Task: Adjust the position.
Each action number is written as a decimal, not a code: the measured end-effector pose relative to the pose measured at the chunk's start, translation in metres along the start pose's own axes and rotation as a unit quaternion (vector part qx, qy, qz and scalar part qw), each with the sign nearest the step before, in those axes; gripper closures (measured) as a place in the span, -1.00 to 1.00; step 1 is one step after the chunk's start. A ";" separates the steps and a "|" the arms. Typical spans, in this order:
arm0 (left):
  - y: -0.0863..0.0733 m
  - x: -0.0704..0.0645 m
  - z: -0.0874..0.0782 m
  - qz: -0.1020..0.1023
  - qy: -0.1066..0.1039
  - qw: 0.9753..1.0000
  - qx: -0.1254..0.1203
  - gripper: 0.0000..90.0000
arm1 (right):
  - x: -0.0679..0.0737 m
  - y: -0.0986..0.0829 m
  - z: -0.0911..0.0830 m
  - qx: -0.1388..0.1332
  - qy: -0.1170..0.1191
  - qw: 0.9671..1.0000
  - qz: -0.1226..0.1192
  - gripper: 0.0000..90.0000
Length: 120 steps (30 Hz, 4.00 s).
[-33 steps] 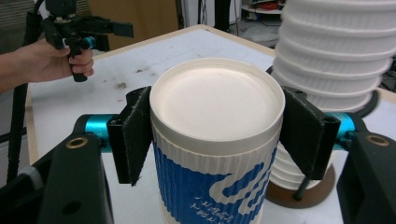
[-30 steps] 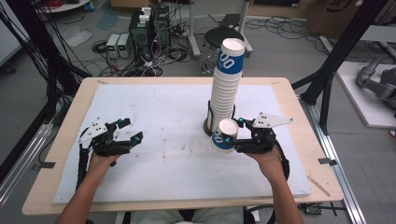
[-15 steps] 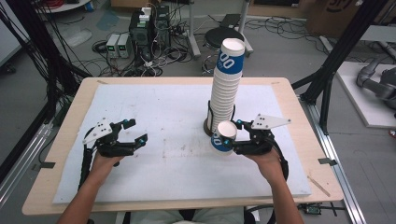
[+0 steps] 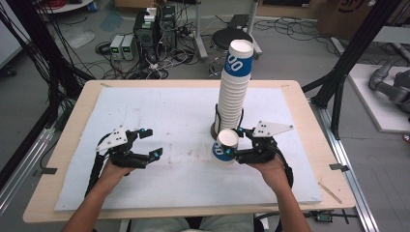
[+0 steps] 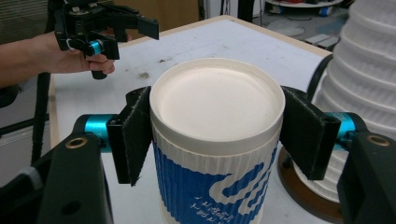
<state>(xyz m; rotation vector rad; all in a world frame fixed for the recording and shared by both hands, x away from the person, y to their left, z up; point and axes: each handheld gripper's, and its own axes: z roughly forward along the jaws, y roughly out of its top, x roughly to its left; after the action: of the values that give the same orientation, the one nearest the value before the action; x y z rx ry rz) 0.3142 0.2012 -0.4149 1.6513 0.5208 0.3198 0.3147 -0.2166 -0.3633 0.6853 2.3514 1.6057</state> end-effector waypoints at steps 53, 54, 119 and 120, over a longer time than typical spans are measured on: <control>0.008 -0.051 0.066 0.029 -0.144 0.989 0.018 -0.65 | 0.034 0.026 0.057 -0.031 0.133 0.990 -0.030 -0.30; 0.007 -0.051 0.066 0.024 -0.146 0.989 0.015 -0.65 | 0.034 0.026 0.057 -0.032 0.138 0.990 -0.025 -0.30; 0.069 -0.047 0.075 0.158 -0.160 0.937 0.268 -0.34 | 0.034 0.069 0.069 0.204 0.133 0.956 -0.162 -0.57; 0.069 -0.047 0.076 0.162 -0.161 0.935 0.271 -0.34 | 0.035 0.068 0.070 0.210 0.135 0.954 -0.163 -0.57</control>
<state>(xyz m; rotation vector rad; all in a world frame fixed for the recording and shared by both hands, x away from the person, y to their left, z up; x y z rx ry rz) 0.3218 0.1064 -0.3545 2.2822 0.0801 0.1412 0.3315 -0.1214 -0.3245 0.1240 2.8575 1.1270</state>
